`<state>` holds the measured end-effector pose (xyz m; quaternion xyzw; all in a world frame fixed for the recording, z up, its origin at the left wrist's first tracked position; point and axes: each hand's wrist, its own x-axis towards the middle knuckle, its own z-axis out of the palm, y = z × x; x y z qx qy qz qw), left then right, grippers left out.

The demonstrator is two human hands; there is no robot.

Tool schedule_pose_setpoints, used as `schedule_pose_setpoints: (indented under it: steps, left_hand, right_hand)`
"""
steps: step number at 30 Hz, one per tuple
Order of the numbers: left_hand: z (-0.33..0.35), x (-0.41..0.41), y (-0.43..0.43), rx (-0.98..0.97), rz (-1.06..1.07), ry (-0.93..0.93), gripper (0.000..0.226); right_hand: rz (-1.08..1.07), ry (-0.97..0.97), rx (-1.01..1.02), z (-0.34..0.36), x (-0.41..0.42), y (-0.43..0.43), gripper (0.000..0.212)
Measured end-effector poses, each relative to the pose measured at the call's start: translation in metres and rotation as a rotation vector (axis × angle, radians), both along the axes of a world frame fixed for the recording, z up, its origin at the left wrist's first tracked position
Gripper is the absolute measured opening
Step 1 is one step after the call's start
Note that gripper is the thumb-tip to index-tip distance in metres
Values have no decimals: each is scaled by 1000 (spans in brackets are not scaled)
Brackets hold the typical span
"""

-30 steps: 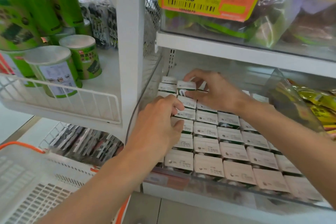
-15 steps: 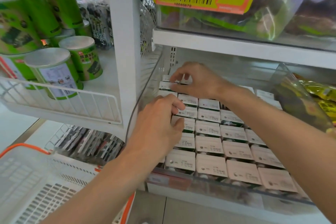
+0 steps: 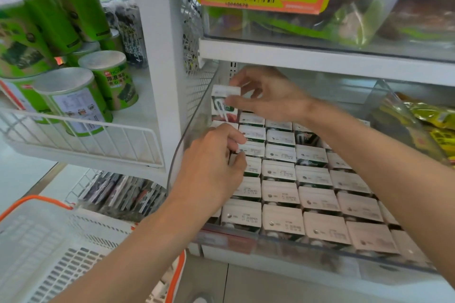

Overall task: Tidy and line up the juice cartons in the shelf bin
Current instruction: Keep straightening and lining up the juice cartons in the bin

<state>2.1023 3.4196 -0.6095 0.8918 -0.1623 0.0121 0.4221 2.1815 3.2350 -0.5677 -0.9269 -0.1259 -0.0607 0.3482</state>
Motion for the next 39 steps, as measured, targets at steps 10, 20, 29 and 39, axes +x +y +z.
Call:
schedule_pose_setpoints:
  steps: [10,20,29,39]
  left_hand:
    - [8,-5,-5,-292,42,-114,56]
    - [26,-27,-32,-355,-409,37,28]
    - [18,-28,-49,-440,-395,230,31]
    - [18,-31,-44,-427,-421,257,35]
  right_hand:
    - [-33,-249,355,-1,-104,-21,31]
    - [-170,-59,619,-1,-187,-50,45]
    - [-377,-1,696,-20,-206,-53,39]
    - [-416,68,733,-21,-205,-55,23]
